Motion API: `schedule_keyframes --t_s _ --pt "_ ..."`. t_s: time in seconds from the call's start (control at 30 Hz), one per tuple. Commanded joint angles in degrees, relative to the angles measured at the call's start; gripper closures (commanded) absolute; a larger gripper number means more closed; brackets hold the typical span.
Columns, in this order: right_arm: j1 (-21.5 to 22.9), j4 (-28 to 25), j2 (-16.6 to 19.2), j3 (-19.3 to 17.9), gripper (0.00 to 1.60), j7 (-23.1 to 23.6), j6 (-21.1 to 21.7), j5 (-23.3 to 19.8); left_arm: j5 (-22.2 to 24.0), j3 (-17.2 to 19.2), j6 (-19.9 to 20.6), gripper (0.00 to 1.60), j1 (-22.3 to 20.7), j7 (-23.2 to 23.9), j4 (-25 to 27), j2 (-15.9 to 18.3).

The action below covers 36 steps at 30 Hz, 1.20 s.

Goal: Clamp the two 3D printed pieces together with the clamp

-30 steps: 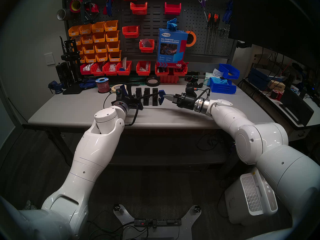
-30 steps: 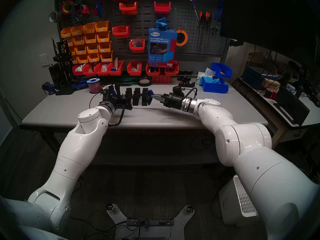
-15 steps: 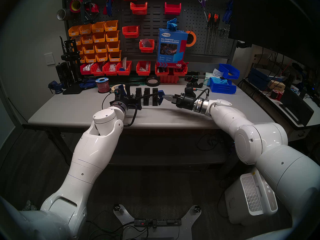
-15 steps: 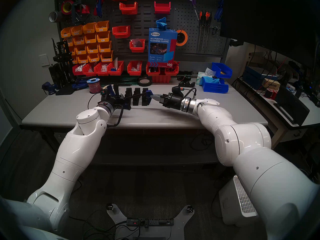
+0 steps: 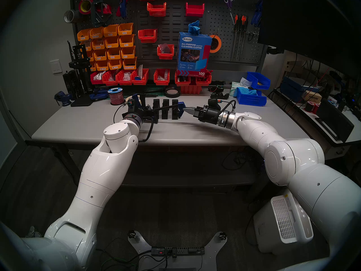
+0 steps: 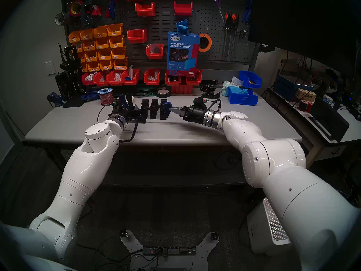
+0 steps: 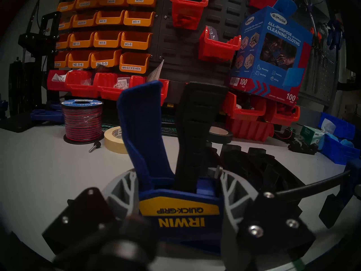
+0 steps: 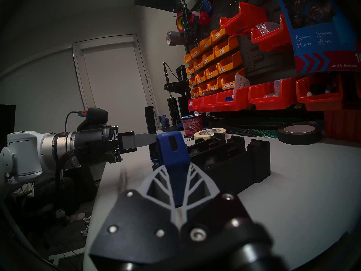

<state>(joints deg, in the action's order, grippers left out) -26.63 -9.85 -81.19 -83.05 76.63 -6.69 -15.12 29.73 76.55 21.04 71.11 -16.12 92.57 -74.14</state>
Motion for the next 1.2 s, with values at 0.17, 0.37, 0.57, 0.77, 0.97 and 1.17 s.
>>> schedule_keyframes --t_s 0.17,0.37,0.57,0.77,0.97,1.17 --pt "2.92 -1.36 0.69 -0.95 1.6 -0.01 0.05 -0.74 -0.73 1.26 -2.31 1.6 -3.03 -0.09 1.89 0.41" --pt "2.91 -1.35 0.68 -1.03 1.6 -0.05 0.02 -0.68 -1.05 1.12 -2.62 1.6 -3.54 -0.09 1.87 0.5" --pt "2.91 -1.34 0.67 -1.1 1.6 -0.08 0.0 -0.63 -1.25 1.05 -2.78 1.6 -3.76 -0.06 1.96 0.61" --pt "2.93 -1.31 0.66 -1.16 1.6 -0.07 -0.01 -0.59 -1.43 0.95 -2.96 1.6 -3.84 0.06 1.95 0.77" --pt "2.95 -1.28 0.66 -1.24 1.6 -0.06 -0.03 -0.55 -1.62 0.93 -3.1 1.6 -3.82 0.18 2.16 1.01" --pt "2.95 -1.26 0.66 -1.28 1.6 -0.02 -0.04 -0.52 -1.74 0.97 -3.03 1.6 -3.81 0.39 2.5 1.17"
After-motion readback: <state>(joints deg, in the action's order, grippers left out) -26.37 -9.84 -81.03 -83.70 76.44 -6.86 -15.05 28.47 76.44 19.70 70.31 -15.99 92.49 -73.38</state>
